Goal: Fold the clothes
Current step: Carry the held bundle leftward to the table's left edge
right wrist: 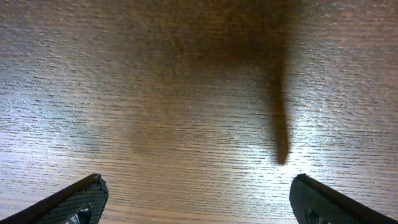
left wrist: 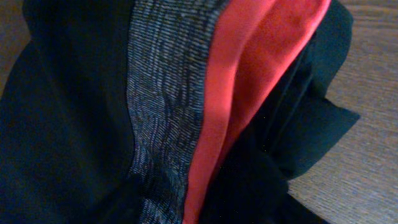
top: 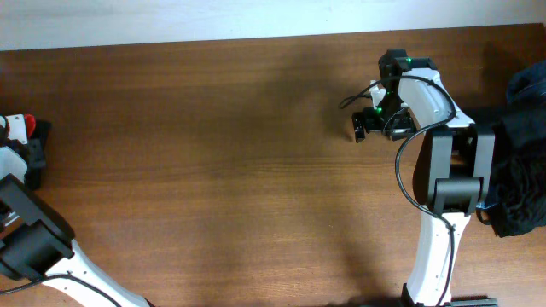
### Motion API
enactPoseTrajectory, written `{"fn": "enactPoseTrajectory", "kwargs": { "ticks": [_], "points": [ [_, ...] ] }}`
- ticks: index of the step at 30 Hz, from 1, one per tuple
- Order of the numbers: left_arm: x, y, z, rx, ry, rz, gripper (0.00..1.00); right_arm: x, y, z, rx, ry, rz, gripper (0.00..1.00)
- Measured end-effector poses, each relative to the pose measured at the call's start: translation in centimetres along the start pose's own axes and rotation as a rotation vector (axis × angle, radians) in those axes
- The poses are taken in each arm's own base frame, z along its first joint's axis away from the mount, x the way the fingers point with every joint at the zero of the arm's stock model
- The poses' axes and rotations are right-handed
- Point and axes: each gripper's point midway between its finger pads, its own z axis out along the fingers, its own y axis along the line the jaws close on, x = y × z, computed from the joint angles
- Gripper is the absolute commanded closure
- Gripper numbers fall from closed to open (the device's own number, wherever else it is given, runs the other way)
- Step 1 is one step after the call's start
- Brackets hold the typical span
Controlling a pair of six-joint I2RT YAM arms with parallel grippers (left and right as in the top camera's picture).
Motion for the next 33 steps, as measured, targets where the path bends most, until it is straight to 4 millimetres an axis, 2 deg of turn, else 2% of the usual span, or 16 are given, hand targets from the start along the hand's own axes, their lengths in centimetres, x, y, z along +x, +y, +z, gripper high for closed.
{"fn": "enactPoseTrajectory", "kwargs": {
  "ticks": [2,5,6,14,18,27,28,29,30,31,32,33],
  "points": [
    [0.0,0.0,0.1,-0.001,-0.001,-0.012,0.18,0.0,0.0,0.0,0.0,0.0,-0.001,0.01],
    [0.1,0.0,0.2,-0.001,0.0,-0.023,0.13,0.0,0.0,0.0,0.0,0.0,-0.001,0.01],
    [0.0,0.0,0.2,-0.001,-0.001,-0.024,0.08,0.0,0.0,0.0,0.0,0.0,0.0,0.01],
    [-0.2,0.1,0.0,0.001,0.003,-0.026,0.02,0.0,0.0,0.0,0.0,0.0,-0.001,0.02],
    [-2.0,0.8,-1.0,-0.015,-0.037,-0.028,0.01,0.0,0.0,0.0,0.0,0.0,0.0,0.01],
    [-7.4,1.3,-6.4,-0.047,-0.173,-0.019,0.02,0.0,0.0,0.0,0.0,0.0,0.0,0.01],
    [-7.6,1.3,-6.7,-0.046,-0.178,-0.025,0.09,0.0,0.0,0.0,0.0,0.0,0.0,0.01],
    [-7.6,1.3,-6.8,-0.044,-0.176,-0.035,0.32,0.0,0.0,0.0,0.0,0.0,0.0,0.01],
    [-7.6,1.2,-6.9,-0.038,-0.173,-0.044,0.61,0.0,0.0,0.0,0.0,0.0,0.0,0.01],
    [-7.5,1.1,-6.8,-0.032,-0.17,-0.048,0.78,0.0,0.0,0.0,0.0,0.0,-0.001,0.01],
    [-7.3,1.1,-6.8,-0.024,-0.167,-0.056,0.89,0.0,0.0,0.0,0.0,0.0,0.0,0.01],
    [-7.3,1.0,-6.8,-0.018,-0.167,-0.065,0.95,0.0,0.0,0.0,0.0,0.0,0.0,0.01]
  ]
}}
